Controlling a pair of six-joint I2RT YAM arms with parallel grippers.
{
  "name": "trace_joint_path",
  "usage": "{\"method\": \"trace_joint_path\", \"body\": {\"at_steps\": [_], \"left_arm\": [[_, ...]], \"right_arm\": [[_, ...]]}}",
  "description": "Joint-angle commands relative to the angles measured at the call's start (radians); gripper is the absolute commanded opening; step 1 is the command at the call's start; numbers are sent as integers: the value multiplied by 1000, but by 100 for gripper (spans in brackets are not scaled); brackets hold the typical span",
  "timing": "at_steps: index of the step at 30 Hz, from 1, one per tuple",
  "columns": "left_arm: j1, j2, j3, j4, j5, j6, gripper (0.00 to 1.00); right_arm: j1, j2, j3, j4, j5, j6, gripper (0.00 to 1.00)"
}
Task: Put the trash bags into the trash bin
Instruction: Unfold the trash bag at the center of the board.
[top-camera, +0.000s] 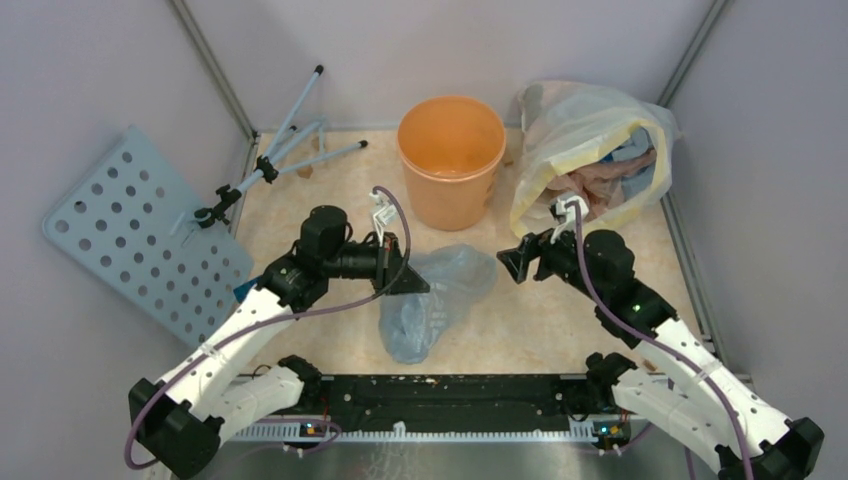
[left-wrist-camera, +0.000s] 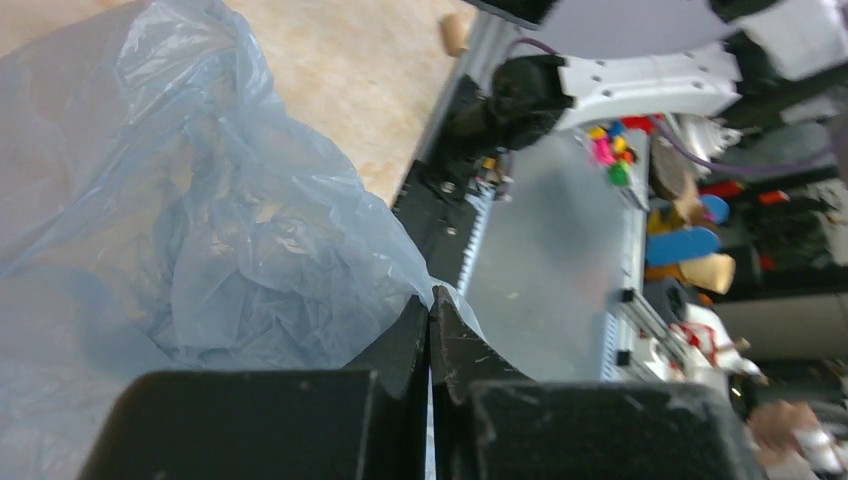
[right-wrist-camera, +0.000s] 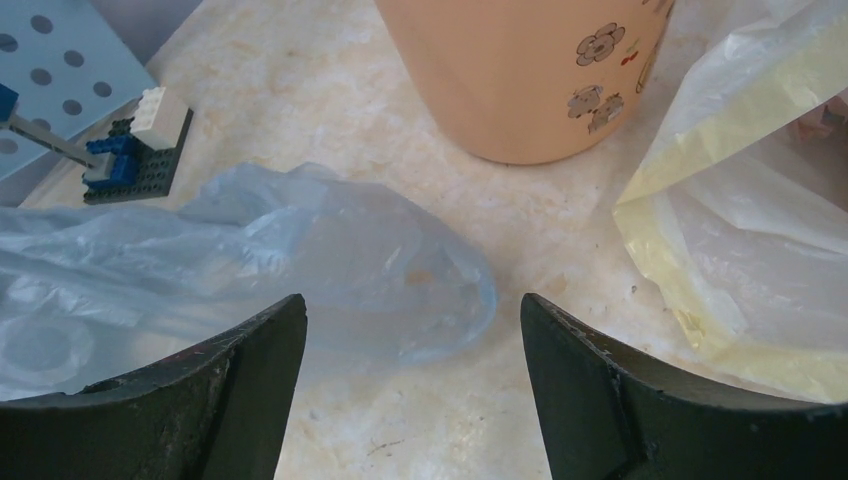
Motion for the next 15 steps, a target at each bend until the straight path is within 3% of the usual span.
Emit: {"method": "trace_joint_path", "body": {"at_steps": [1, 6, 9, 15], "left_arm": [[2, 19, 39, 111, 263, -129, 0], [19, 103, 30, 261, 308, -258, 0], [41, 161, 72, 236, 313, -207, 0], [43, 207, 151, -25, 141, 51, 0]], "right_arm": [[-4, 21, 44, 29, 9, -2, 78], [-5, 35, 53, 26, -68, -16, 78], [-5, 36, 47, 11, -104, -18, 78], [-4, 76, 40, -82, 243, 137, 74]]}}
